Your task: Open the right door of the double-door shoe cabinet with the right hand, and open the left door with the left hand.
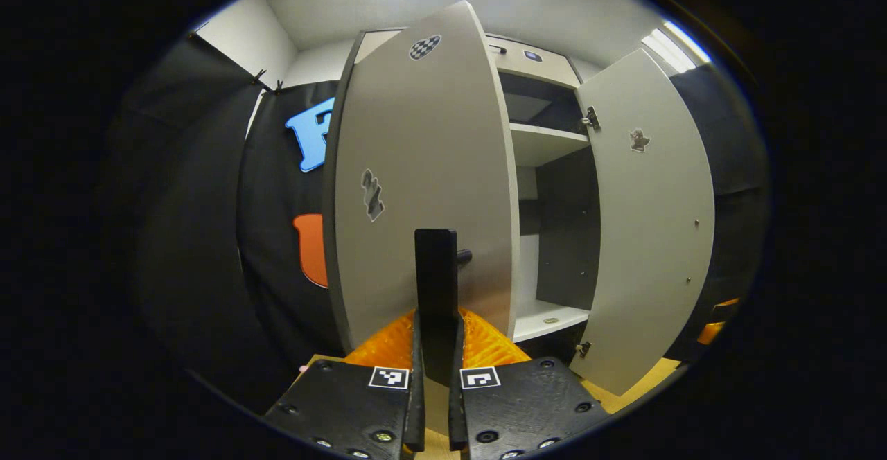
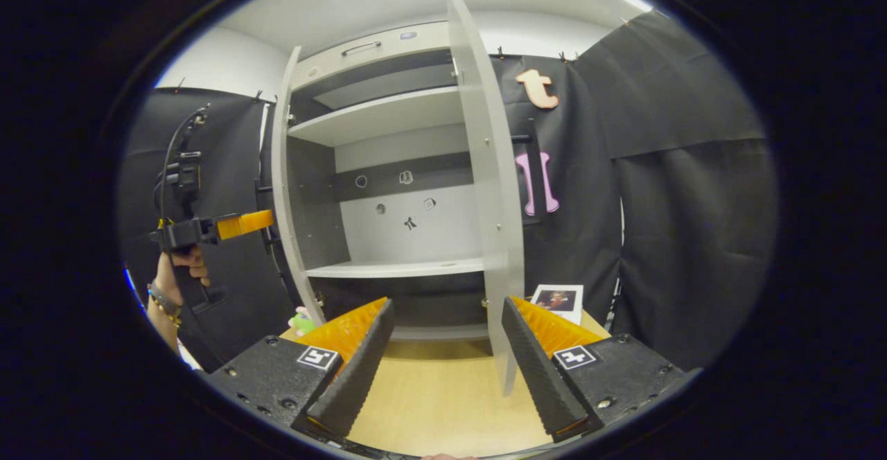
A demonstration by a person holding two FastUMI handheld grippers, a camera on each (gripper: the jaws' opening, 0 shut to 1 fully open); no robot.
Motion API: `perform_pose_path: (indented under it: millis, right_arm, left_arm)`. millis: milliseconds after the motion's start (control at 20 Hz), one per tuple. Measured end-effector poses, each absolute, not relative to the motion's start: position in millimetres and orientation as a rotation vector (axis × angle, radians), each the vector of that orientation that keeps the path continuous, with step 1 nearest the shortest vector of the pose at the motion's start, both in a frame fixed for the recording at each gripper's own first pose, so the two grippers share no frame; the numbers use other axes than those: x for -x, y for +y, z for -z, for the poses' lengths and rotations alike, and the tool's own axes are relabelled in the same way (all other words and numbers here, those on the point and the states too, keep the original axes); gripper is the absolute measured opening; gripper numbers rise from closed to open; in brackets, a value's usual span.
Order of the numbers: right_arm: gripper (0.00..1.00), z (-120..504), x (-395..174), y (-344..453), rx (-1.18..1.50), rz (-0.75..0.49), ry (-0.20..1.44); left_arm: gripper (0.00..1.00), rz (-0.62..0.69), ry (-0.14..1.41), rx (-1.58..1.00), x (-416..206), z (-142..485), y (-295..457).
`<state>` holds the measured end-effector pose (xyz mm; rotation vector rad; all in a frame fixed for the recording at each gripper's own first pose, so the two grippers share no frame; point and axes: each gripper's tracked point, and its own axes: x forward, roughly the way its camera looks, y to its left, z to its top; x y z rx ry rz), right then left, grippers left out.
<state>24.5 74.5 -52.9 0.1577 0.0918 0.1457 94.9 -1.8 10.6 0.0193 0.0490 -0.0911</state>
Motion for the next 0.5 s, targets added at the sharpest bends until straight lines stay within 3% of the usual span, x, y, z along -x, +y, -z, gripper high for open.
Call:
perform_pose_path:
  millis: [500]
  right_arm:
    - [0.98,53.8,-35.3,101.5,-0.156,-0.174,0.092]
  left_arm:
    - [0.12,0.099,0.066,-0.023,-68.6,-0.9,31.6]
